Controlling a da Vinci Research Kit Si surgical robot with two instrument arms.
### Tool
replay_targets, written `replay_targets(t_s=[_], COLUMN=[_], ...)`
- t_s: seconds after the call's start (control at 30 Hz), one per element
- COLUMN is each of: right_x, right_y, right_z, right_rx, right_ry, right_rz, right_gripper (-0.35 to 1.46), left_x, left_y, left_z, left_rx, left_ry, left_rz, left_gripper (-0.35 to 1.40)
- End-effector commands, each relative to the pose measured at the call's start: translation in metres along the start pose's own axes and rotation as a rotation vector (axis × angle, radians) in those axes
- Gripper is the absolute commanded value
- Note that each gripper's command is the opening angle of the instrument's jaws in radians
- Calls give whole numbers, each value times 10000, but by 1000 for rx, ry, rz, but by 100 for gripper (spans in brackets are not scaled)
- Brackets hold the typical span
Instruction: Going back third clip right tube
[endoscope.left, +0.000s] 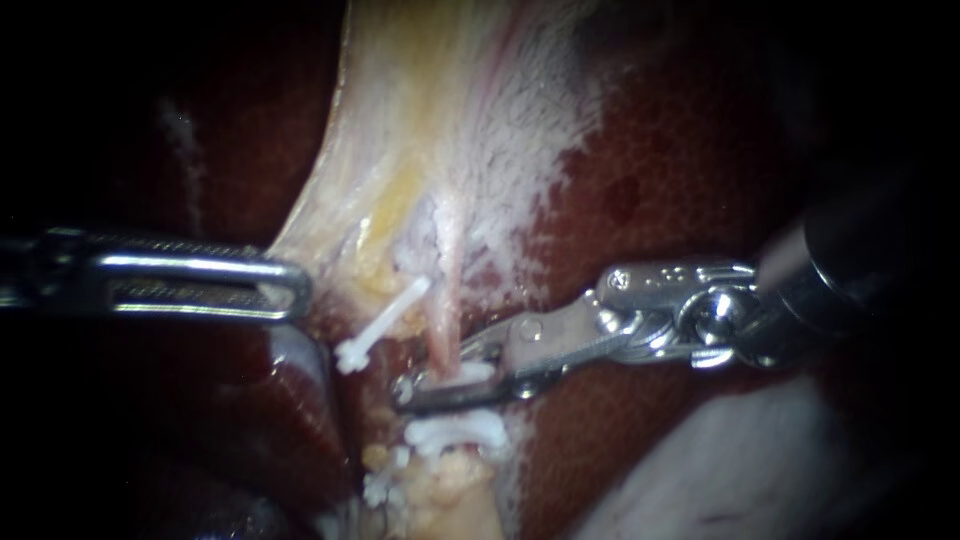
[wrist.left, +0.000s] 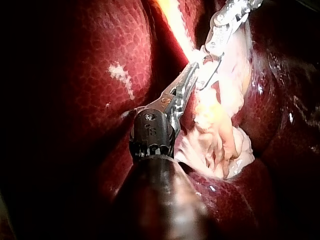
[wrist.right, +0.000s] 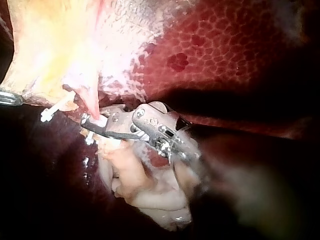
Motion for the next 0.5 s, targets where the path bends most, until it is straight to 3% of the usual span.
replay_targets(t_s=[0.03, 0.3, 0.37, 0.5], right_x=[0, -1, -2, -2], right_y=[0, 1, 0, 1], right_z=[0, 1, 2, 3], right_rx=[0, 0, 1, 5], right_ry=[0, 0, 2, 32], right_rz=[0, -1, -1, -19], right_gripper=[-35, -34, 5, 39], left_x=[0, 0, 0, 1], left_y=[0, 0, 0, 0], left_z=[0, 0, -1, -1], left_rx=[0, 0, 0, -1], left_ry=[0, 0, 0, 0], left_rz=[0, 0, 0, 1], left_gripper=[-35, -35, -35, -35])
